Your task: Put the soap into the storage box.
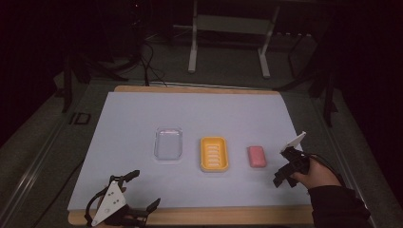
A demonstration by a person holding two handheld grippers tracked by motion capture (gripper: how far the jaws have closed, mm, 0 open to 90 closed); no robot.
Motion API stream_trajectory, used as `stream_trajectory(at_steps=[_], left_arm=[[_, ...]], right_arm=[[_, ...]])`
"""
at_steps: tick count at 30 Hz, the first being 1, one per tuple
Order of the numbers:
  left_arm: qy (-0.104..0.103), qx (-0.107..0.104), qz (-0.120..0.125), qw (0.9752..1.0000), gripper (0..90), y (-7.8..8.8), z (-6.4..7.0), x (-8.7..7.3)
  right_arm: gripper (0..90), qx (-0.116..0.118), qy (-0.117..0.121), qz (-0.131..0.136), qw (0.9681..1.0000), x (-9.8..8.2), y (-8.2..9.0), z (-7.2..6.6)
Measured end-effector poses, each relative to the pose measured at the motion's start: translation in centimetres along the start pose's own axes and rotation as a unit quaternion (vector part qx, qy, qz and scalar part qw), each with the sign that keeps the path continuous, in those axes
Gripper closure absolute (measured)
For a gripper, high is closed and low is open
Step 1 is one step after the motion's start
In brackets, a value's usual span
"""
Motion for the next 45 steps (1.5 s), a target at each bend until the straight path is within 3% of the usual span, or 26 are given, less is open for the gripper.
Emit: stream_trajectory(at_steps=[7, 18, 25, 38, 45], left_arm=[[0.000, 0.002, 0.000, 1.0000, 0.6, 0.1, -0.1, 0.0], [-0.001, 0.002, -0.001, 1.0000, 0.6, 0.1, -0.1, 0.0], [-0.001, 0.002, -0.001, 1.0000, 0.6, 0.1, -0.1, 0.0], [-0.001, 0.001, -0.002, 1.0000, 0.6, 0.1, -0.1, 0.0], [-0.002, 0.001, -0.003, 1.0000, 0.6, 0.1, -0.1, 0.0]], right_arm=[[17.5, 0.003, 0.013, -0.016, 0.9998, 0.6, 0.0, -1.3], [17.5, 0.004, 0.036, -0.012, 0.9993, 2.4, 0.2, -3.6], [17.4, 0.003, 0.034, -0.001, 0.9994, 4.0, 0.3, -4.9], [17.5, -0.013, 0.019, 0.001, 0.9997, 6.5, 0.1, -5.3], [17.4, -0.022, 0.007, 0.038, 0.9990, 7.8, 1.0, -4.9]])
Point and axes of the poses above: each handheld gripper's, and its own axes: y roughly backward along the jaws, x roughly out of its top, z roughly to its right, the point moved 2 cm from there along -y, roughly forward along the jaws, and after that the axes turned 8 degrees about y, right-handed, at the moved point
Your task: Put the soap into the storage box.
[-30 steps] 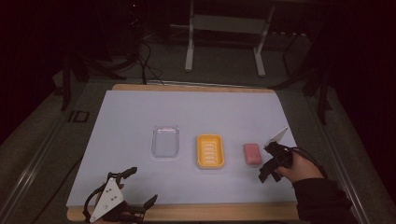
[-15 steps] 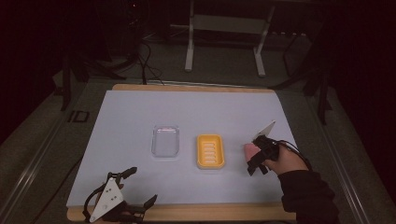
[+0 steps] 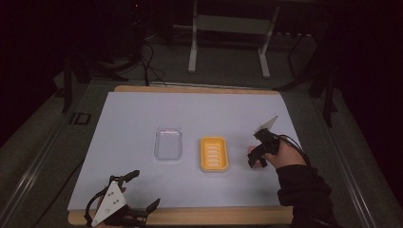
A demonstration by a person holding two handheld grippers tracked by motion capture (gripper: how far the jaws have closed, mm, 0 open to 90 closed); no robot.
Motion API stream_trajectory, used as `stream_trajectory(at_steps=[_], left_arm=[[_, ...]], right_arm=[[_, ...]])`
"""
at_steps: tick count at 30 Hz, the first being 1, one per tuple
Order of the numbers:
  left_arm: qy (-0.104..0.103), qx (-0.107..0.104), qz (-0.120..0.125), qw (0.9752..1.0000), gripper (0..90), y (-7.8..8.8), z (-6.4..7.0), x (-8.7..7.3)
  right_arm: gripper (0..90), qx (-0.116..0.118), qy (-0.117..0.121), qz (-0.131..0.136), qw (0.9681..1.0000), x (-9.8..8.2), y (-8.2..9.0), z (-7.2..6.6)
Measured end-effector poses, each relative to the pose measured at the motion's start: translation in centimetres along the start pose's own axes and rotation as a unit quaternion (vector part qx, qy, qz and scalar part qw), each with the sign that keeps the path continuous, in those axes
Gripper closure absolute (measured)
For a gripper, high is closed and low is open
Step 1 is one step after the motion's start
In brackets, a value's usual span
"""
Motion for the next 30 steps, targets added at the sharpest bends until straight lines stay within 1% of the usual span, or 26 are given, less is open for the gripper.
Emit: stream_trajectory(at_steps=[2, 3, 7, 9, 12, 13, 14, 16, 17, 18, 21, 23, 26, 30], left_arm=[[0.000, 0.001, 0.000, 1.0000, 0.6, 0.0, 0.0, 0.0], [-0.001, 0.000, -0.001, 1.0000, 0.6, 0.0, 0.0, 0.0], [-0.001, 0.000, -0.001, 1.0000, 0.6, 0.0, 0.0, 0.0], [-0.001, 0.000, -0.002, 1.0000, 0.6, 0.0, 0.0, 0.0], [0.000, -0.001, -0.001, 1.0000, 0.6, 0.0, 0.0, 0.0], [0.000, -0.001, -0.001, 1.0000, 0.6, 0.0, 0.0, 0.0], [0.001, -0.001, -0.001, 1.0000, 0.6, 0.0, 0.0, 0.0], [0.001, -0.003, -0.001, 1.0000, 0.6, 0.0, 0.0, 0.0], [0.001, -0.003, -0.001, 1.0000, 0.6, 0.0, 0.0, 0.0], [0.001, -0.003, -0.001, 1.0000, 0.6, 0.0, 0.0, 0.0], [0.001, -0.003, -0.001, 1.0000, 0.6, 0.0, 0.0, 0.0], [0.001, -0.003, -0.001, 1.0000, 0.6, 0.0, 0.0, 0.0], [0.000, -0.003, -0.002, 1.0000, 0.5, 0.0, 0.0, 0.0], [0.000, -0.003, -0.002, 1.0000, 0.6, 0.0, 0.0, 0.0]], right_arm=[[16.7, -0.004, -0.002, 0.014, 0.9999, 0.3, 0.3, 0.1], [16.4, -0.011, -0.003, 0.018, 0.9998, 0.5, 0.4, 0.2], [15.8, -0.012, 0.002, 0.016, 0.9998, 0.7, 0.4, 0.1], [13.7, -0.016, 0.005, 0.022, 0.9996, 1.1, 0.5, 0.2], [12.8, -0.015, 0.009, 0.029, 0.9994, 1.3, 0.4, 0.3], [12.2, -0.017, 0.011, 0.036, 0.9992, 1.4, 0.3, 0.3], [11.4, -0.019, 0.011, 0.036, 0.9991, 1.5, 0.2, 0.3], [11.4, -0.031, 0.009, 0.047, 0.9984, 1.9, -0.1, 0.5], [11.4, -0.031, 0.009, 0.047, 0.9984, 1.9, -0.1, 0.5], [13.0, -0.042, 0.007, 0.045, 0.9981, 2.1, -0.4, 0.6], [16.2, -0.051, -0.004, 0.043, 0.9977, 2.3, -0.8, 0.9], [16.2, -0.051, -0.007, 0.044, 0.9977, 2.3, -0.9, 1.0], [21.2, -0.053, -0.015, 0.044, 0.9975, 2.6, -1.6, 1.0], [22.8, -0.055, -0.024, 0.049, 0.9970, 2.8, -2.2, 1.0]])
Point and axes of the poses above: each handheld gripper's, and its own axes: y roughly backward along the jaws, x roughly out of its top, z roughly to its right, the point moved 2 cm from there along -y, roughly forward along the jaws, and after that the axes turned 8 degrees about y, right-handed, at the moved point
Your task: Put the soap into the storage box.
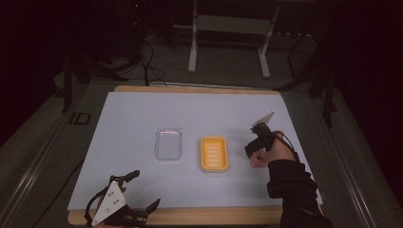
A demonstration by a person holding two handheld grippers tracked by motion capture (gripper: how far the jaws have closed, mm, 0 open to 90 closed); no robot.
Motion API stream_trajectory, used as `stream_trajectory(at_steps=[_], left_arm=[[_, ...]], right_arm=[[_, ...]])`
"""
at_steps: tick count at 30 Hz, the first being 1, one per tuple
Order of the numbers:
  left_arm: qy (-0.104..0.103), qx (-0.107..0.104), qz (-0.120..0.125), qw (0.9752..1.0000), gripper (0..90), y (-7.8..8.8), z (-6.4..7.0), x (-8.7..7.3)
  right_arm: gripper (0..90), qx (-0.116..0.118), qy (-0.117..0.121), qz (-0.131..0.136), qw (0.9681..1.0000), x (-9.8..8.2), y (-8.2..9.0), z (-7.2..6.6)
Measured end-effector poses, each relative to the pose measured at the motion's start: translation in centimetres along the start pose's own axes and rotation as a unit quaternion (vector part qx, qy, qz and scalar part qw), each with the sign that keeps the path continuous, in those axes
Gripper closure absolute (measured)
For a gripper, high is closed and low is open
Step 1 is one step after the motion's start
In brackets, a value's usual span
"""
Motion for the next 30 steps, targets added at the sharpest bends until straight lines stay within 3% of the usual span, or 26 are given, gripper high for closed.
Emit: stream_trajectory(at_steps=[14, 15, 18, 20, 24, 30], left_arm=[[-0.001, 0.000, -0.001, 1.0000, 0.5, 0.0, 0.0, 0.0], [-0.001, 0.000, -0.002, 1.0000, 0.6, 0.0, 0.0, 0.0], [-0.001, 0.000, -0.002, 1.0000, 0.6, 0.0, 0.0, 0.0], [-0.001, 0.000, -0.002, 1.0000, 0.6, 0.0, 0.0, 0.0], [-0.002, 0.000, -0.004, 1.0000, 0.6, -0.1, 0.1, 0.0], [-0.002, 0.000, -0.004, 1.0000, 0.6, -0.1, 0.1, 0.0]], right_arm=[[27.8, -0.005, -0.028, -0.019, 0.9994, -0.1, -2.4, 0.1], [32.8, -0.005, -0.030, -0.021, 0.9993, -0.2, -2.6, 0.1], [34.4, -0.007, -0.031, -0.019, 0.9993, -0.3, -3.0, 0.1], [36.1, -0.008, -0.043, -0.005, 0.9990, -0.3, -3.0, 0.1], [36.9, -0.002, -0.051, -0.002, 0.9987, -0.4, -3.0, 0.2], [37.3, -0.011, -0.045, -0.012, 0.9989, -0.2, -2.8, 0.0]])
Point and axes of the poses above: each handheld gripper's, and its own axes: y roughly backward along the jaws, x roughly out of its top, z roughly to its right, the point moved 2 cm from there along -y, roughly forward along the jaws, and after that the axes turned 8 degrees about y, right-handed, at the moved point
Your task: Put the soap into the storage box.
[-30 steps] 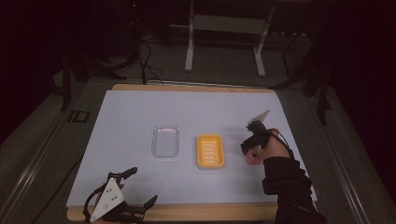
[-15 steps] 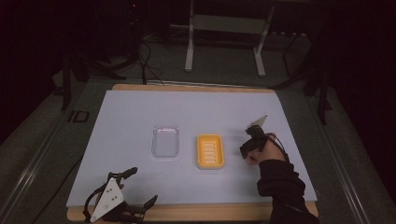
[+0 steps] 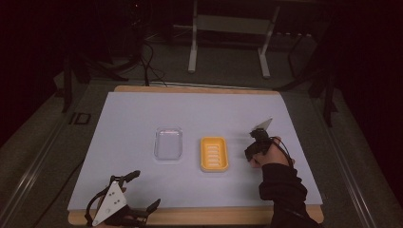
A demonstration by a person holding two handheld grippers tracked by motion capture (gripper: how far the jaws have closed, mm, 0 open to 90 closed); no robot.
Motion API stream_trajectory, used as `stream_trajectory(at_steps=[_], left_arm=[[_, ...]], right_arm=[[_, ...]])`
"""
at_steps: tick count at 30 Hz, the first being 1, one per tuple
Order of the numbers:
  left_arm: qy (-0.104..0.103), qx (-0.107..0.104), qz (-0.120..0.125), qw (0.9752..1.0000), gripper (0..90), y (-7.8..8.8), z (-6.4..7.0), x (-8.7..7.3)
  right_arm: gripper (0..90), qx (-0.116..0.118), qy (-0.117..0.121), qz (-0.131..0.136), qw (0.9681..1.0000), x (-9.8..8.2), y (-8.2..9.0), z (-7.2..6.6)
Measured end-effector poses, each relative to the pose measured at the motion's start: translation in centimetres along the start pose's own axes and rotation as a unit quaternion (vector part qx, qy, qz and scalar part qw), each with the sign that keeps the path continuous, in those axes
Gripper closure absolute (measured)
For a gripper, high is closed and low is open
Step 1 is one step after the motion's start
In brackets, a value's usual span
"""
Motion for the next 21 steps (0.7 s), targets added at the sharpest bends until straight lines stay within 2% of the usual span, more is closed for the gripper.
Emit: stream_trajectory(at_steps=[7, 15, 21], left_arm=[[0.000, 0.000, 0.000, 1.0000, 0.6, 0.0, 0.0, 0.0], [0.000, -0.001, -0.001, 1.0000, 0.6, 0.0, 0.0, 0.0], [0.000, 0.001, -0.002, 1.0000, 0.6, 0.0, 0.0, 0.0]], right_arm=[[37.3, -0.002, 0.003, 0.003, 1.0000, 0.4, 0.8, -0.2], [37.3, -0.004, -0.007, 0.007, 0.9999, 0.8, 2.4, -0.1], [37.3, -0.009, 0.002, 0.010, 0.9999, 0.9, 3.4, -0.6]])
Point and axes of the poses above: each handheld gripper's, and its own axes: y roughly backward along the jaws, x roughly out of its top, z roughly to its right, the point moved 2 cm from there along -y, roughly forward along the jaws, and after that the axes turned 8 degrees about y, right-handed, at the moved point
